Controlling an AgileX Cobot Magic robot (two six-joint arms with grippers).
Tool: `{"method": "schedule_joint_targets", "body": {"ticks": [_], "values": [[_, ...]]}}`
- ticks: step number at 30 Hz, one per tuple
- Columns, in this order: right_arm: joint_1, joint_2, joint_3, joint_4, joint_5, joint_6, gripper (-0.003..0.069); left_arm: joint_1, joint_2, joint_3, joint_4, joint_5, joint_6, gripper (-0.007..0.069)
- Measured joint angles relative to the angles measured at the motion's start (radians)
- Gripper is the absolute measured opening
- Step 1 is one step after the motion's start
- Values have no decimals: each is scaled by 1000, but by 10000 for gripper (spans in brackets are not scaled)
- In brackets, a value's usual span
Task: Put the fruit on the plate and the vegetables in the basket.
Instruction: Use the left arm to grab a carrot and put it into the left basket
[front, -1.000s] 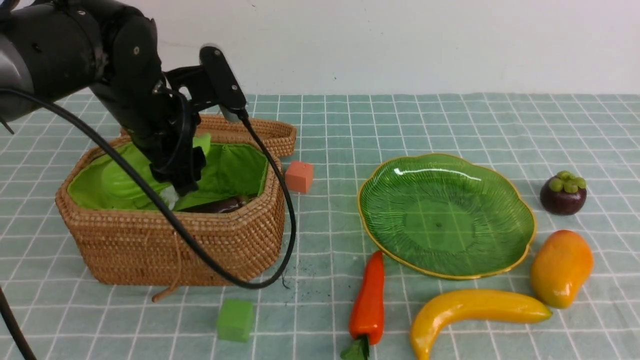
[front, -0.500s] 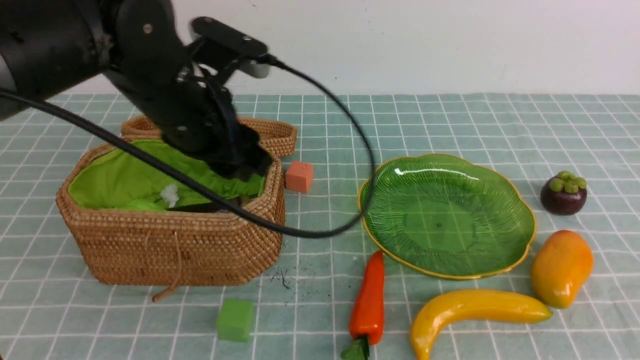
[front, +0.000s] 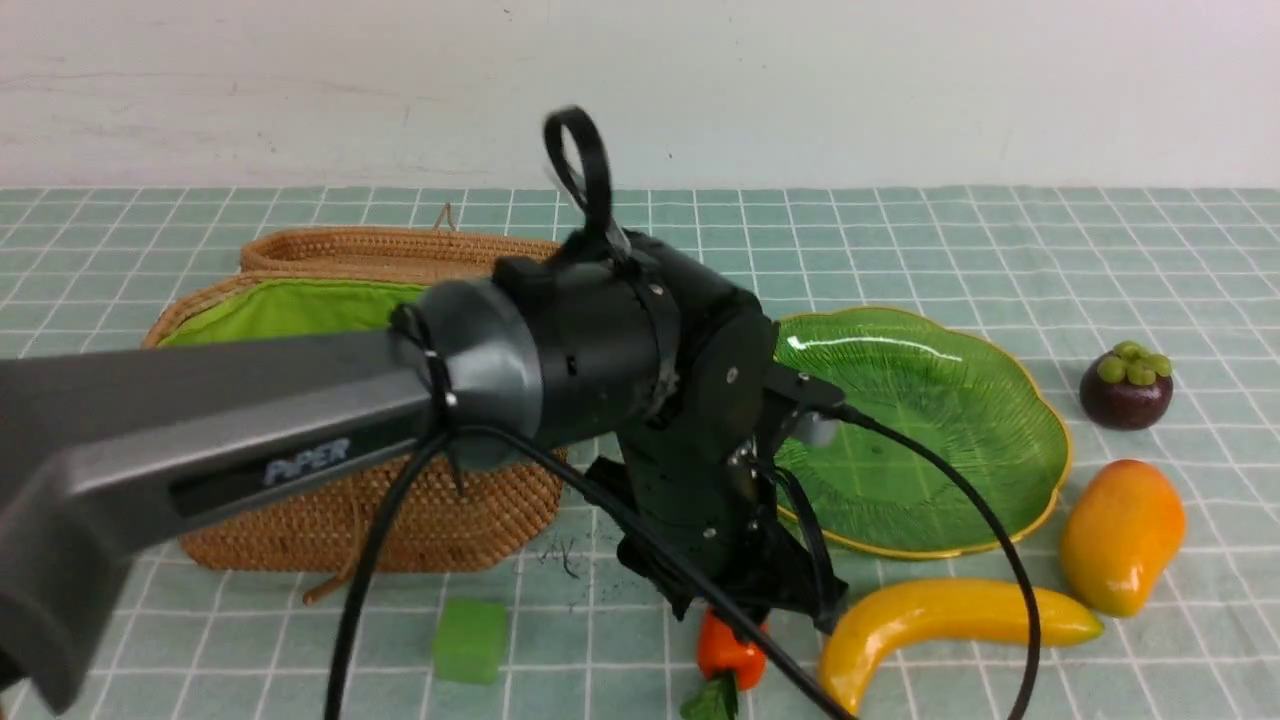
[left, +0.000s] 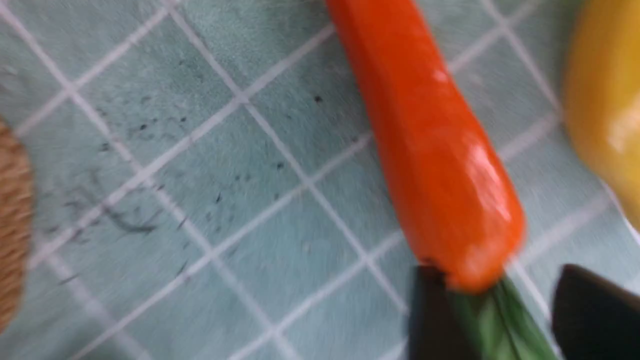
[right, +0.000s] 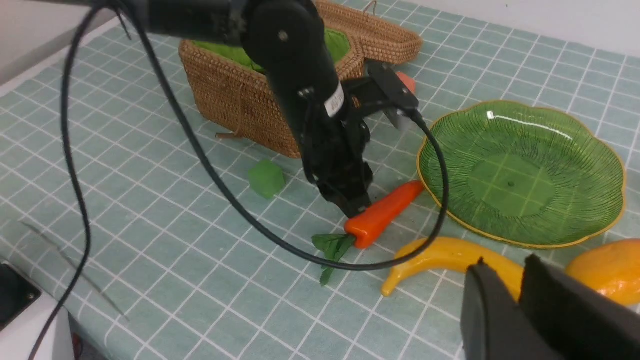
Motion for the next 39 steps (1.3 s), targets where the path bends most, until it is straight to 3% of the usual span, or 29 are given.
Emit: {"method": "schedule_joint_targets", "body": {"ticks": [2, 3, 4, 7, 10, 12, 14, 18, 24, 27, 32, 35, 39], "values": [[0, 0, 0, 0, 0, 0, 111, 0, 45, 0, 3, -67, -53, 531], [0, 0, 0, 0, 0, 0, 111, 0, 48, 0, 3, -72, -55, 540], [0, 0, 0, 0, 0, 0, 111, 0, 66, 0, 4, -116, -68, 605], [0, 0, 0, 4, 0, 0, 112, 0, 94, 0, 22, -166, -75, 636], [0, 0, 0, 4, 0, 0, 115, 0, 116, 0, 71, -175, -98, 593], [0, 0, 0, 4, 0, 0, 116, -1, 127, 0, 114, -169, -136, 502], [0, 0, 0, 4, 0, 0, 118, -1, 130, 0, 157, -153, -169, 358], [0, 0, 0, 4, 0, 0, 118, -2, 123, -3, 184, -111, -190, 358], [0, 0, 0, 4, 0, 0, 118, -22, -31, -7, 200, 118, -149, 358], [0, 0, 0, 4, -1, -4, 118, -26, -137, -10, 241, 185, -53, 358], [0, 0, 0, 4, -87, -42, 120, 69, -315, -18, 444, 248, 422, 358], [0, 0, 0, 4, -120, -47, 122, 198, -327, -18, 455, 196, 661, 358], [0, 0, 1, 4, -122, -50, 122, 329, -288, -18, 392, 122, 848, 358]]}}
